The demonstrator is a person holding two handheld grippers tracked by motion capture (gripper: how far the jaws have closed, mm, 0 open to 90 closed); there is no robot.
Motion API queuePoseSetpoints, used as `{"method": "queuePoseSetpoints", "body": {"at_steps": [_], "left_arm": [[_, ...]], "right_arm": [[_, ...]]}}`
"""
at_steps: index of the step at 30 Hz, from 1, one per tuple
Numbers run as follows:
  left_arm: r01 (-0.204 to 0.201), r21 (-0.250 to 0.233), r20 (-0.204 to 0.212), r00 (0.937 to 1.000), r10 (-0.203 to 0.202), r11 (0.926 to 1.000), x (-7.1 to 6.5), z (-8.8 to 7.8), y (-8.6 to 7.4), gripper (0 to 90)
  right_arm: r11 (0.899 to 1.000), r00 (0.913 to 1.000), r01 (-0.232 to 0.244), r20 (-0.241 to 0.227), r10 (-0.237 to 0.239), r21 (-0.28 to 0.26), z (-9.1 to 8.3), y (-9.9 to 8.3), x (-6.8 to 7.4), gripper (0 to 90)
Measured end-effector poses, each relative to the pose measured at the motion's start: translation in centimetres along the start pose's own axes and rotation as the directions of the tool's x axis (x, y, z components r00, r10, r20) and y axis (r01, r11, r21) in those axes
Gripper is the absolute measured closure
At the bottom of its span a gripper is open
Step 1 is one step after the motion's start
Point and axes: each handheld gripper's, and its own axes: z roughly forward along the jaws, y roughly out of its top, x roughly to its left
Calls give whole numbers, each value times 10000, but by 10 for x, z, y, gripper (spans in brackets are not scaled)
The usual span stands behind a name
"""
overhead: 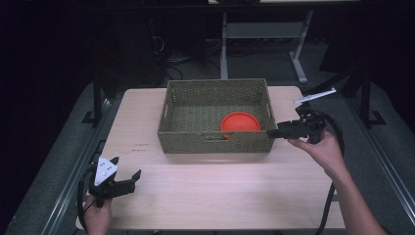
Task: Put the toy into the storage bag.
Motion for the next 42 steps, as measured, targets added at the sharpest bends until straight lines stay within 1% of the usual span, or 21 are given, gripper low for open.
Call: {"method": "queuePoseSetpoints", "body": {"at_steps": [2,8,14,19,26,27,29,31,33,37,38,40,42], "left_arm": [[18,15,-11,10000,-18,10000,0,0,0,128],[14,3,-2,10000,-14,10000,0,0,0,128],[21,7,-4,10000,-21,10000,0,0,0,128],[31,5,1,10000,-31,10000,-1,0,0,128],[39,-17,-8,10000,-39,10000,-1,0,0,128],[98,-2,3,10000,-98,10000,-2,0,-1,128],[45,-6,10,10000,-45,10000,-2,0,0,128],[42,-27,23,10000,-42,10000,-2,0,-1,128],[50,-33,55,10000,-50,10000,-3,1,-1,128],[53,-57,90,9999,-52,10000,-4,1,-1,128],[30,-63,88,10000,-30,10000,-4,1,-1,128],[32,-91,93,10000,-31,10000,-4,0,0,128],[32,-110,97,9999,-31,9999,-4,1,0,128]], "right_arm": [[10000,10000,41,61,-41,25,-1,-4,1,273],[10000,10000,-1,16,1,9,-4,-17,0,267],[9999,10000,-61,-16,60,-152,-5,-32,-1,263],[9992,9998,-219,6,219,-323,-6,-47,-4,256],[9982,9990,-444,58,446,-402,-9,-66,-9,251],[9982,9989,-453,72,456,-391,-9,-68,-10,251],[9983,9988,-456,172,463,-371,-10,-73,-11,250],[9979,9986,-495,156,502,-408,-10,-79,-12,251],[9984,9982,-485,349,496,-306,-10,-85,-12,251],[9981,9972,-553,483,565,-253,-8,-96,-13,249],[9981,9973,-565,461,576,-257,-7,-99,-13,249],[9977,9978,-604,251,612,-292,-5,-105,-12,250],[9976,9978,-619,220,625,-296,-3,-111,-12,249]]}}
